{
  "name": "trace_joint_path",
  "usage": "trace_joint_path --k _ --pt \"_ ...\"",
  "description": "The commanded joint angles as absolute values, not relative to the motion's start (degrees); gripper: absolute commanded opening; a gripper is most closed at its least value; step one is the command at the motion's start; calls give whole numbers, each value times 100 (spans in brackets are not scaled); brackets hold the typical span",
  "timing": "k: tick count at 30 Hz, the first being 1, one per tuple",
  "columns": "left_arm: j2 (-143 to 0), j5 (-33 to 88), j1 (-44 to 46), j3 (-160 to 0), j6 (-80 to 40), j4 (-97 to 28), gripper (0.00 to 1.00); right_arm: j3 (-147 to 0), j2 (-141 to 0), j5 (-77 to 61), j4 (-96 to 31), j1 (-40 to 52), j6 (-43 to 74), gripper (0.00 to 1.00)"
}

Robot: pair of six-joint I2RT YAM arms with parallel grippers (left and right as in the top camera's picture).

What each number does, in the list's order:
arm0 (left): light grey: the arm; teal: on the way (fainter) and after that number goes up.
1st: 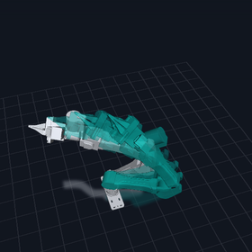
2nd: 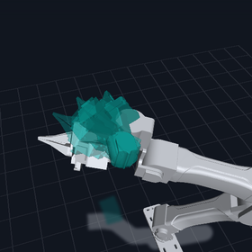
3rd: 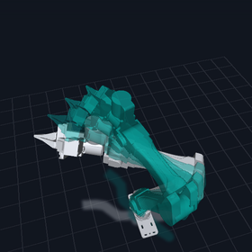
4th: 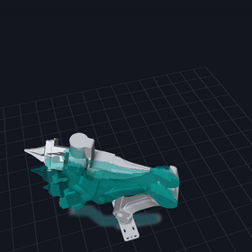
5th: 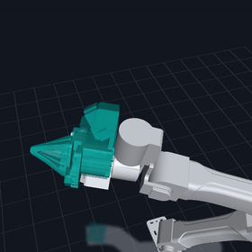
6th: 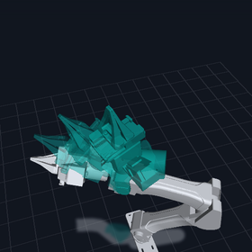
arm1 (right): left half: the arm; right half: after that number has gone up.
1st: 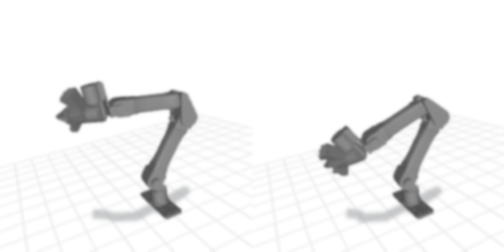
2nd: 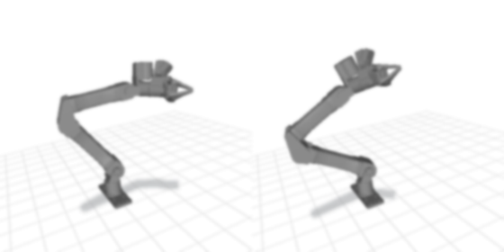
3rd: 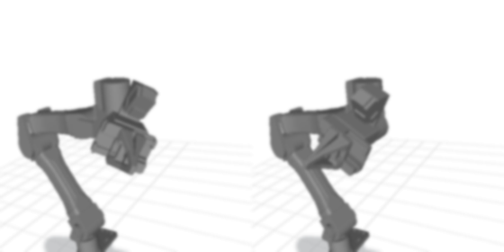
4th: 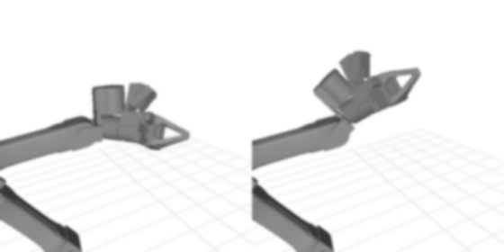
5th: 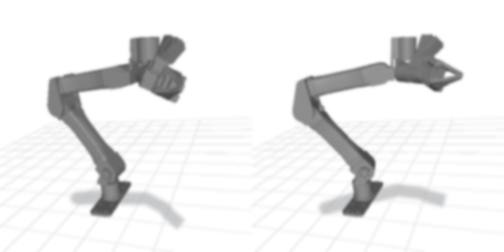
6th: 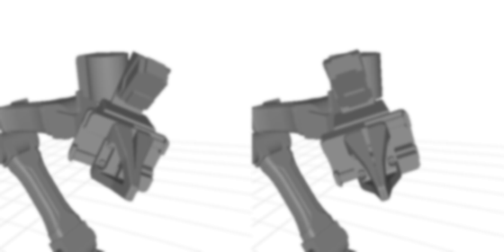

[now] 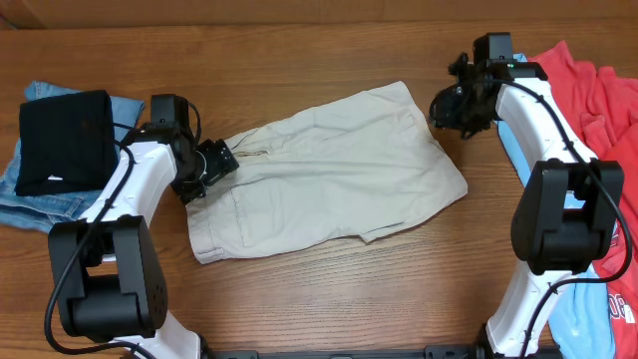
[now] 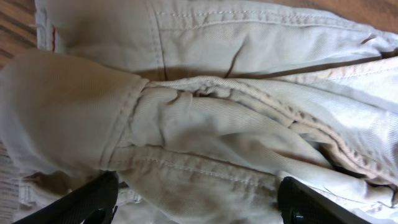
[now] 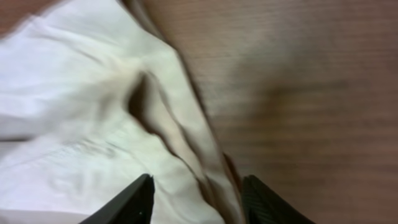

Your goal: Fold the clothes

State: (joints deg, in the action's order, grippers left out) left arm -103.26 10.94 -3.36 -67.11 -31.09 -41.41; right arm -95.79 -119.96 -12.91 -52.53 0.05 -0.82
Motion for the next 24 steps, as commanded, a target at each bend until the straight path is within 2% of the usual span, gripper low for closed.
trace_joint_path --k 1,7,18,23,24 --pt "-10416 1100 -296 -6687 -2995 -4200 85 -9710 -11845 -1704 -5105 259 -486 51" --pt "-10416 1103 -296 -6687 -2998 -4219 86 -9673 -12140 -1691 -4886 591 -497 52" --pt "-10416 1100 -296 -6687 -2995 -4283 86 -9673 -12527 -1592 -4401 633 -475 57" --pt "-10416 1100 -296 -6687 -2995 -4287 87 -9673 -12807 -1592 -4405 633 -473 57" --pt "-10416 1100 -296 -6687 -2995 -4298 87 -9673 -12833 -1588 -4416 633 -475 53"
